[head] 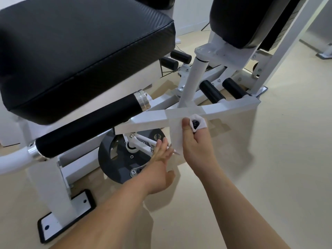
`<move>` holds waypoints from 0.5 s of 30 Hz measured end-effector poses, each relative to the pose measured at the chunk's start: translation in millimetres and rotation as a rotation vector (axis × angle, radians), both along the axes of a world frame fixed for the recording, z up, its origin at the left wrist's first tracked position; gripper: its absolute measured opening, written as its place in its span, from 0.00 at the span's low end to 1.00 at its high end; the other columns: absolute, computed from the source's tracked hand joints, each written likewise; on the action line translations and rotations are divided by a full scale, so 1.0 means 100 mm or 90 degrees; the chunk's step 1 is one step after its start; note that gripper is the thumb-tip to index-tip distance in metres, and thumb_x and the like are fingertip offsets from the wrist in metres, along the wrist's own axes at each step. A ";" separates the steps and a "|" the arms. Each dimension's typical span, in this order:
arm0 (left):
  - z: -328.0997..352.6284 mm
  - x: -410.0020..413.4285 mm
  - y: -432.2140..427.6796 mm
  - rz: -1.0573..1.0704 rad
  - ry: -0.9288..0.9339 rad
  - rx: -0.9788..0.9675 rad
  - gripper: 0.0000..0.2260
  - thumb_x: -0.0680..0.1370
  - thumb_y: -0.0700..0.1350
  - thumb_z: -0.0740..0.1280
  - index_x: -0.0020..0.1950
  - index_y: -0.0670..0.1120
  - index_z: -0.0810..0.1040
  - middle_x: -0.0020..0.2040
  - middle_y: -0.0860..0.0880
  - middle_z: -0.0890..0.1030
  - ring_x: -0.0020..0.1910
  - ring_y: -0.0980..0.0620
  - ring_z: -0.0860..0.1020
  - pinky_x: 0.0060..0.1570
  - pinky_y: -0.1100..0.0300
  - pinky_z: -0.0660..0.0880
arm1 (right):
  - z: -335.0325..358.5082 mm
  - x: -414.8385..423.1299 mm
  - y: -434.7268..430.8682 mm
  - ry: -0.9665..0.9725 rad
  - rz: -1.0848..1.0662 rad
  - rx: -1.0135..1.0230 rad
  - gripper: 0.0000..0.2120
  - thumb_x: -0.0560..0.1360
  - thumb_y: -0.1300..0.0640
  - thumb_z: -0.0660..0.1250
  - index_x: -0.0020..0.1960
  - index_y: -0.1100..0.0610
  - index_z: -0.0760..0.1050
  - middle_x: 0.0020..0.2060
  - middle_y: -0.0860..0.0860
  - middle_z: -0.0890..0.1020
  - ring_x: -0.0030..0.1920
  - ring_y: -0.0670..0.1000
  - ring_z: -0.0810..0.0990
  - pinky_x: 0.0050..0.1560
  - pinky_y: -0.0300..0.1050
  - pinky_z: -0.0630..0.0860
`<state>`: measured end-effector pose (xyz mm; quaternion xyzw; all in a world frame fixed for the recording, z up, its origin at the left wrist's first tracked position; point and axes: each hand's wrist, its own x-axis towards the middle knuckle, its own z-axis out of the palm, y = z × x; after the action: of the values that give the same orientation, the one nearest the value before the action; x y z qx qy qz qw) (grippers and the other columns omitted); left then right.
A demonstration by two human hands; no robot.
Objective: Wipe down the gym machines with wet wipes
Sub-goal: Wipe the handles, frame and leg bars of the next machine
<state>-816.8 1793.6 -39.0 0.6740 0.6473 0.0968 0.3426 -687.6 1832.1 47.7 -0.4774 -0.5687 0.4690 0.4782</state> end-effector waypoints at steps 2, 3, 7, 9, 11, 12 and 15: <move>0.09 0.04 -0.02 0.015 0.006 -0.010 0.35 0.82 0.44 0.63 0.84 0.53 0.49 0.83 0.56 0.35 0.80 0.57 0.32 0.74 0.63 0.38 | 0.23 -0.02 0.02 0.028 -0.039 0.027 0.10 0.87 0.48 0.55 0.50 0.49 0.70 0.41 0.49 0.75 0.37 0.44 0.73 0.40 0.38 0.72; 0.13 0.07 -0.05 0.034 -0.019 -0.012 0.35 0.82 0.42 0.62 0.84 0.53 0.49 0.83 0.58 0.37 0.80 0.59 0.34 0.74 0.65 0.37 | 0.35 -0.02 0.04 0.037 -0.063 0.038 0.12 0.87 0.46 0.54 0.49 0.47 0.70 0.40 0.50 0.74 0.38 0.46 0.74 0.40 0.41 0.73; 0.51 0.19 -0.43 0.141 -0.172 0.010 0.30 0.81 0.38 0.62 0.83 0.52 0.60 0.80 0.62 0.55 0.81 0.62 0.51 0.80 0.61 0.51 | 0.91 0.02 -0.06 0.146 -0.157 -0.051 0.21 0.86 0.43 0.54 0.36 0.41 0.74 0.34 0.47 0.71 0.33 0.45 0.71 0.34 0.41 0.71; 0.84 0.25 -0.65 0.173 -0.198 -0.029 0.24 0.82 0.41 0.63 0.79 0.51 0.68 0.77 0.58 0.67 0.77 0.61 0.63 0.77 0.62 0.60 | 1.19 0.05 -0.19 0.177 -0.159 -0.160 0.22 0.86 0.44 0.56 0.36 0.43 0.76 0.33 0.46 0.75 0.34 0.44 0.75 0.36 0.40 0.73; 1.26 0.28 -0.77 0.190 -0.282 -0.125 0.17 0.82 0.44 0.63 0.71 0.53 0.76 0.67 0.53 0.80 0.69 0.58 0.76 0.71 0.55 0.71 | 1.51 0.06 -0.29 0.166 -0.133 -0.273 0.15 0.85 0.43 0.58 0.49 0.46 0.80 0.41 0.45 0.82 0.45 0.45 0.82 0.46 0.42 0.76; 1.52 0.30 -0.80 0.197 -0.325 -0.159 0.13 0.82 0.45 0.63 0.66 0.53 0.78 0.61 0.48 0.83 0.61 0.56 0.80 0.65 0.51 0.75 | 1.68 0.07 -0.31 0.172 -0.124 -0.308 0.13 0.85 0.44 0.59 0.54 0.48 0.81 0.45 0.45 0.83 0.50 0.47 0.82 0.49 0.43 0.76; 2.44 0.26 -0.84 0.235 -0.399 -0.198 0.07 0.82 0.44 0.64 0.55 0.51 0.81 0.48 0.52 0.85 0.48 0.58 0.80 0.56 0.55 0.77 | 2.32 0.05 -0.33 0.150 -0.079 -0.341 0.13 0.80 0.47 0.65 0.60 0.50 0.81 0.52 0.49 0.84 0.56 0.50 0.82 0.52 0.47 0.75</move>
<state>-790.4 1709.6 204.8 0.4245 0.6286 0.2587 0.5981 -682.7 1799.5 279.5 -0.5626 -0.3351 0.6244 0.4259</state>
